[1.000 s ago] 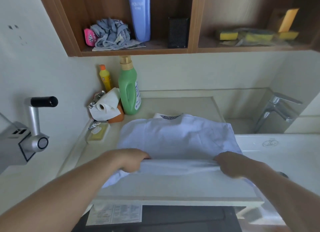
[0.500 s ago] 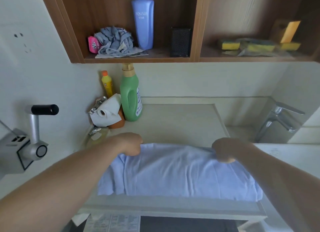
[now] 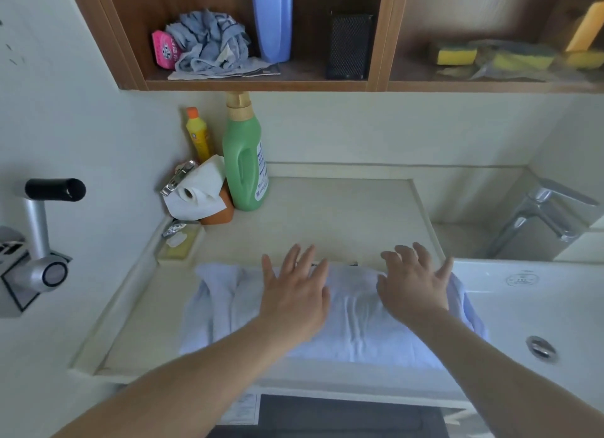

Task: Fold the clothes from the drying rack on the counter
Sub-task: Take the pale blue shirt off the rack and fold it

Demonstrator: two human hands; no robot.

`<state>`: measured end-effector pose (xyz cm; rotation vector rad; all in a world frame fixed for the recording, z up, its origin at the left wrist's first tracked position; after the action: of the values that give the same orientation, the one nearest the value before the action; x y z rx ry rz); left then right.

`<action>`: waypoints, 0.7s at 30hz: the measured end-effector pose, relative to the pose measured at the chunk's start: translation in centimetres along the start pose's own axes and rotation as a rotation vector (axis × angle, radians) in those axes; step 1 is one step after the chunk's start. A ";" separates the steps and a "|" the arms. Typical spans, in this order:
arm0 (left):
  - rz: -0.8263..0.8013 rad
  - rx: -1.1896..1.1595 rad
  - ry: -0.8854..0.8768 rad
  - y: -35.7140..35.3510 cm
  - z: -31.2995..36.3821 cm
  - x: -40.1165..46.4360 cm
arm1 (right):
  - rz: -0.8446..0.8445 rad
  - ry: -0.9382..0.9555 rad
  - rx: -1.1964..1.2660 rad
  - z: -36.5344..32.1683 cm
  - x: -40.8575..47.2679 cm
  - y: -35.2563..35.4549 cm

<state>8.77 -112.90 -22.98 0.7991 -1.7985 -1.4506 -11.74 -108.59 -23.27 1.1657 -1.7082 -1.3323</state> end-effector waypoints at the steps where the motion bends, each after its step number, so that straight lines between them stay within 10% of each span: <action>1: -0.085 -0.051 -0.010 -0.5 1.9 -0.2 | -0.020 0.013 0.124 -1.3 -0.5 -0.8; 7: -0.395 -0.047 0.104 -6.5 3.6 -1.9 | -0.182 0.039 0.225 -2.0 -3.2 -7.1; 21: -0.470 -0.037 0.158 -8.1 2.9 -1.6 | -0.079 -0.328 0.053 14.2 -2.2 -4.5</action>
<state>7.73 -111.55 -31.59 1.3426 -1.5209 -1.6475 -22.46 -101.65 -31.21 1.0992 -1.9535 -1.6069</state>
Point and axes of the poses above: each hand's wrist, its own x-axis towards the middle knuckle, its own y-axis out of the back of the hand, z = x × y, the point moved 7 cm from there along x, towards the middle knuckle, and after that the axes turned 14 degrees about x, right-handed, at the moved point
